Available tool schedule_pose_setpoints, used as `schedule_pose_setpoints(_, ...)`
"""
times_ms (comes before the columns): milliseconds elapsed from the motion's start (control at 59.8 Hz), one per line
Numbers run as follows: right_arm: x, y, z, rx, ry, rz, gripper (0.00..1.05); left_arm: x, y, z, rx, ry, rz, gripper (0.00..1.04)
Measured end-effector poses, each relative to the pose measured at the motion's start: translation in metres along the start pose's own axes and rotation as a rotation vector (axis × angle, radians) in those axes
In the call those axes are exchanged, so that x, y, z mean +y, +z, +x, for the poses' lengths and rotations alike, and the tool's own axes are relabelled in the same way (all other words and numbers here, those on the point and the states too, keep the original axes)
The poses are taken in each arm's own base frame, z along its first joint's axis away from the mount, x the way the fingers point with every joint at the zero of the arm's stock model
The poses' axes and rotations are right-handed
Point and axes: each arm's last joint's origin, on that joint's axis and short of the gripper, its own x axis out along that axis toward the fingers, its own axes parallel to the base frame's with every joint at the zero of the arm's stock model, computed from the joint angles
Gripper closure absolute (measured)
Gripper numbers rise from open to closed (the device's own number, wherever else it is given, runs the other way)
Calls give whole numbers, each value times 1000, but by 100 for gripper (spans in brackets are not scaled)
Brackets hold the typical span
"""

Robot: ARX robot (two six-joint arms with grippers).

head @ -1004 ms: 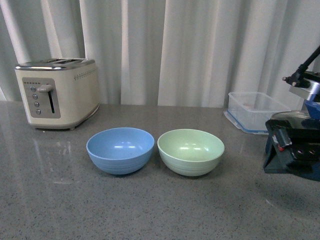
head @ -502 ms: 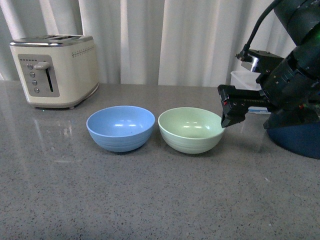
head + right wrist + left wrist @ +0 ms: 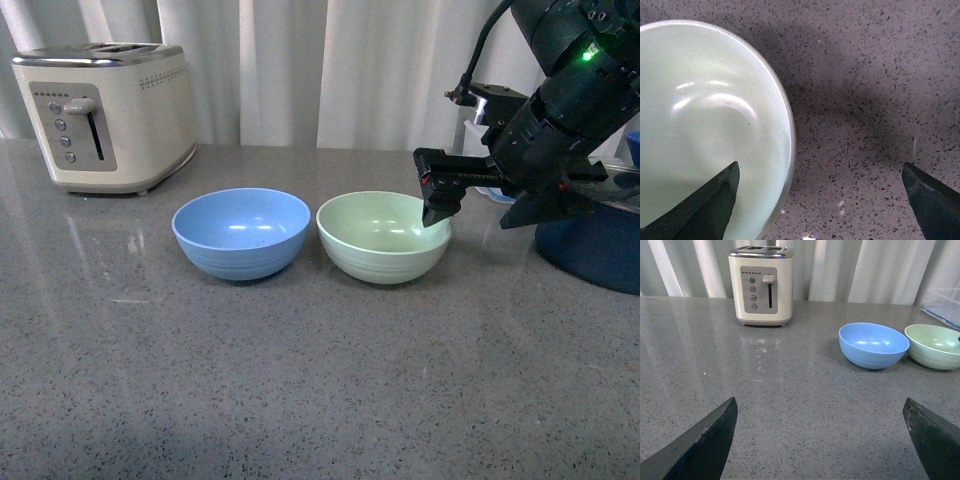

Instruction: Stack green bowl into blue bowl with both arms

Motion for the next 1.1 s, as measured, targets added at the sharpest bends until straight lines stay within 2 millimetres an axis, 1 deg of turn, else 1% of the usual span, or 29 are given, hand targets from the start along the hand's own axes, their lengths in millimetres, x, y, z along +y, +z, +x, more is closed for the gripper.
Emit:
schedule_pose_setpoints(184,3,1,11,12,8,-5,10,0,0,0,0,0,0,7)
schedule_pose_setpoints(401,6,6,14,4,15,-13,10,0,0,0,0,0,0,7)
schedule_pose_setpoints(669,9,3,25,18,24,-28,10,0,0,0,0,0,0,7)
schedule_pose_setpoints(736,9,3,26,6,20,-34,22,0,0,0,0,0,0,7)
schedule_pose_setpoints(770,10,2,27,3,22,-36,31,0,0,0,0,0,0,7)
schedule_pose_setpoints(836,10,-1,29,7,22,-36,42,0,0,0,0,0,0,7)
schedule_pose_setpoints(870,10,-2,30,11,23,-36,45,0,0,0,0,0,0,7)
schedule_pose_setpoints(903,9,-4,31,16,27,-35,54,0,0,0,0,0,0,7)
schedule_pose_setpoints(1020,8,-5,31,13,32,-31,79,0,0,0,0,0,0,7)
schedule_pose_setpoints(1054,7,-4,30,11,33,-31,83,0,0,0,0,0,0,7)
schedule_pose_setpoints(1104,6,-3,28,5,32,-29,91,0,0,0,0,0,0,7)
